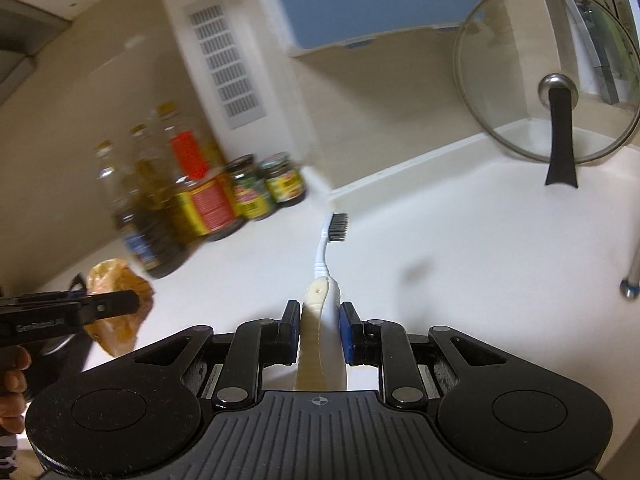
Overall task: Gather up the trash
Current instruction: 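Carry the bread bag and toothbrush down over the trash bin, then open the left gripper to drop the bread bag into the bin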
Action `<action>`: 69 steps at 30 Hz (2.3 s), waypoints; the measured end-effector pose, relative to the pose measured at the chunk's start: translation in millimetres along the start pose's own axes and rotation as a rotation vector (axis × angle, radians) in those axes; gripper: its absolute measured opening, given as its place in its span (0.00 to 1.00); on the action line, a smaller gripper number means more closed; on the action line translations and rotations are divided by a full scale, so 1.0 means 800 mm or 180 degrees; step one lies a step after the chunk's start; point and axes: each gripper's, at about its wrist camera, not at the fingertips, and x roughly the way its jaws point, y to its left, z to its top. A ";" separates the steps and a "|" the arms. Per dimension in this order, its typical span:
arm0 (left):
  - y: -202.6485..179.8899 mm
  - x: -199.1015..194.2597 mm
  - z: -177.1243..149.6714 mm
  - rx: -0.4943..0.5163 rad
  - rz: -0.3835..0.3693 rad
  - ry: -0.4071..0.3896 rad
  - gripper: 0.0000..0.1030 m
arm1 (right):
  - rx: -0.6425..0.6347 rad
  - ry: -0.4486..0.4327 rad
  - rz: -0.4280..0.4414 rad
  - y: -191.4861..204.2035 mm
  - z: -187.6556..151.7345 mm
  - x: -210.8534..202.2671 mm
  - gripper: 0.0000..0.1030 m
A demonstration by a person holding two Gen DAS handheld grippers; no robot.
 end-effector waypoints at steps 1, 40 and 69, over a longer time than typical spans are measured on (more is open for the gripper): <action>0.000 -0.013 -0.006 -0.0009 -0.0016 -0.0001 0.31 | 0.0000 0.0009 0.0030 0.009 -0.007 -0.008 0.20; -0.008 -0.067 -0.246 -0.0740 0.0004 0.1055 0.31 | 0.0132 0.1378 0.0347 0.058 -0.232 -0.004 0.20; 0.005 0.138 -0.364 -0.0953 0.0129 0.1735 0.45 | 0.0386 0.1930 -0.0106 -0.016 -0.328 0.141 0.20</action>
